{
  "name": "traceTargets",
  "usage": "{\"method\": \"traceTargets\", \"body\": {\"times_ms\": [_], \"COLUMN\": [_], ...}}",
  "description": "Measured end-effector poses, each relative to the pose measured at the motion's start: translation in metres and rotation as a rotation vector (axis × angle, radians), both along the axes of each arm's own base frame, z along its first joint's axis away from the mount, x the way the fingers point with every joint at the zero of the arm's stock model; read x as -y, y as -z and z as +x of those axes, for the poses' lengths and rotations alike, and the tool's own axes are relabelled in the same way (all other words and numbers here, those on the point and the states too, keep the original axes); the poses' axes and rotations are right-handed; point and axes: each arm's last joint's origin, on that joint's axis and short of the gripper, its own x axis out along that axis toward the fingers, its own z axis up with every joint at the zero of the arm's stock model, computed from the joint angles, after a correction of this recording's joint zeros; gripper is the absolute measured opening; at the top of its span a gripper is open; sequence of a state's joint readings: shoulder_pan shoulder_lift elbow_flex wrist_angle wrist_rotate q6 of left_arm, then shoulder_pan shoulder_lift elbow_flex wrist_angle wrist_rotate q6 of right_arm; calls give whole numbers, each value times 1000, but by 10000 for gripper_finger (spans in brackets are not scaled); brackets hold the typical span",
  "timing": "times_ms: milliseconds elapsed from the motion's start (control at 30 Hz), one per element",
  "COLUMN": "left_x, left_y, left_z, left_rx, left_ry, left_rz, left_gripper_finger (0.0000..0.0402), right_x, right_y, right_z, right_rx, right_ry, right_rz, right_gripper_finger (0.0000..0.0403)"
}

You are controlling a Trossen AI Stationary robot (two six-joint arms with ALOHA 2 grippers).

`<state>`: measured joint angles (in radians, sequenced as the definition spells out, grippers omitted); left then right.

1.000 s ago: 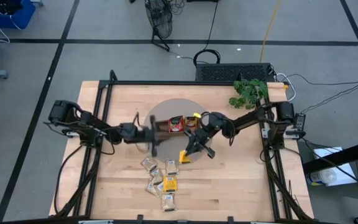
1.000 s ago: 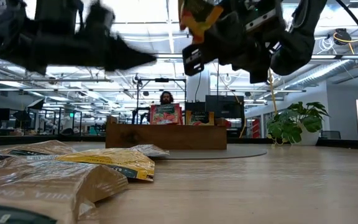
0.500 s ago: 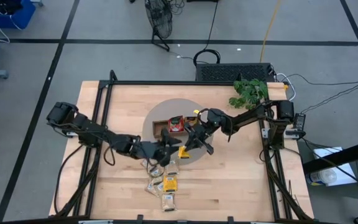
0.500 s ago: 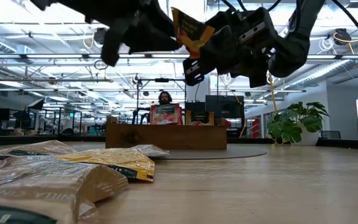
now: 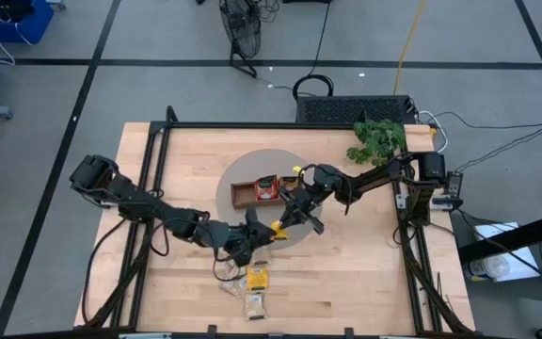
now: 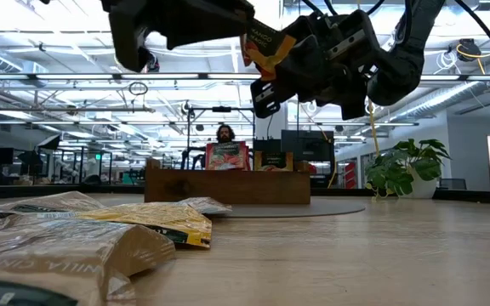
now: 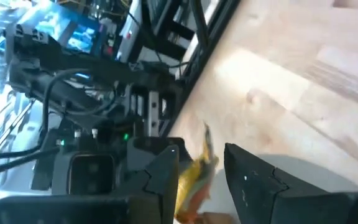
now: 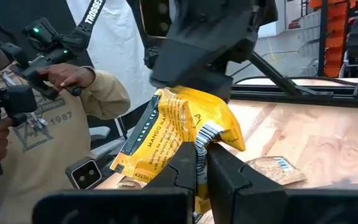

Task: Pick & Place Tea
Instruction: Put the yellow tea bag into the wooden organizer

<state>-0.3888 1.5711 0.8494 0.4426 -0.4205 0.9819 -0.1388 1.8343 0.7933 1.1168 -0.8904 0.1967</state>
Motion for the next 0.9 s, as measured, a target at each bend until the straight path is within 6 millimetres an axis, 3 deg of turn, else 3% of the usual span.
{"method": "traceTargets", "body": {"times_ms": [367, 467, 633, 900], "left_x": [-12, -8, -1, -1], "left_y": [1, 1, -2, -2], "left_z": [5, 4, 2, 2], "left_rx": [-11, -15, 9, 14], "left_ry": [11, 81, 148, 116], "left_rz": [-18, 13, 32, -58], "left_gripper_finger": [128, 100, 13, 4], "right_x": [-8, -8, -8, -7], "right_y": [0, 0, 1, 2], "right_z": [1, 1, 1, 2], "right_rx": [0, -3, -7, -17], "right_ry": [-20, -21, -9, 65], "right_rz": [0, 0, 0, -2], "right_gripper_finger": [10, 10, 10, 16]}}
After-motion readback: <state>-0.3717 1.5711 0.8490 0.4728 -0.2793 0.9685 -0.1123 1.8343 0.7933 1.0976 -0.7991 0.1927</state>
